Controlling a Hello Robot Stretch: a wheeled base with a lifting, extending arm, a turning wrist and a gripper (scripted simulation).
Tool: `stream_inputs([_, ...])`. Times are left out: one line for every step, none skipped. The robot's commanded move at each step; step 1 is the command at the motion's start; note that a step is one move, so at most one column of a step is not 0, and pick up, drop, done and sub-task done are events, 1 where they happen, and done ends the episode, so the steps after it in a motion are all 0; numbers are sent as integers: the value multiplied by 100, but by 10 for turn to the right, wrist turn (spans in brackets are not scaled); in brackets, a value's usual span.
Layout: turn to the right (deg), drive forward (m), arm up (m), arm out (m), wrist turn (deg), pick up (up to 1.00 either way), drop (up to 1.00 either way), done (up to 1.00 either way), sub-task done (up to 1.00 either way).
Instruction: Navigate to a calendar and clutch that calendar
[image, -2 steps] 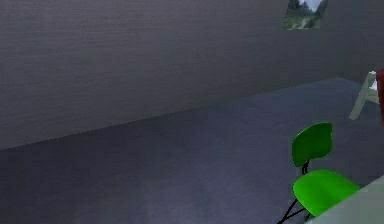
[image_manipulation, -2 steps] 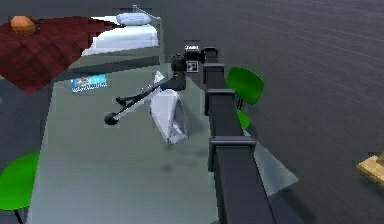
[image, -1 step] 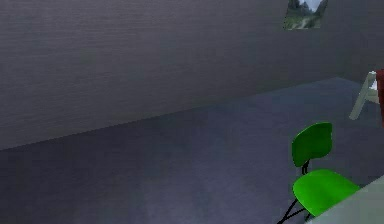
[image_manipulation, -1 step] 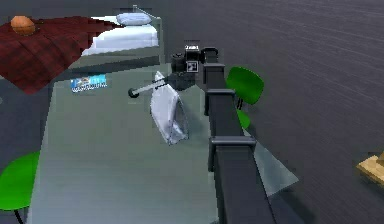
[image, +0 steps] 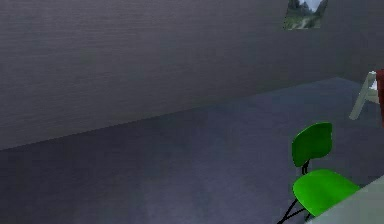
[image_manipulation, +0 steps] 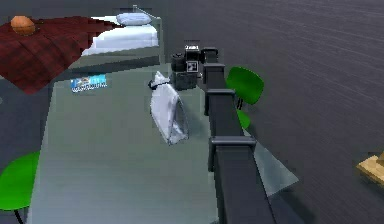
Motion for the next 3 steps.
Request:
stream_inputs([0,0,-30,0,0,0,0,0,0])
stream_inputs([0,0,0,0,0,100,0,0,0])
stream_inputs([0,0,10,0,0,0,0,0,0])
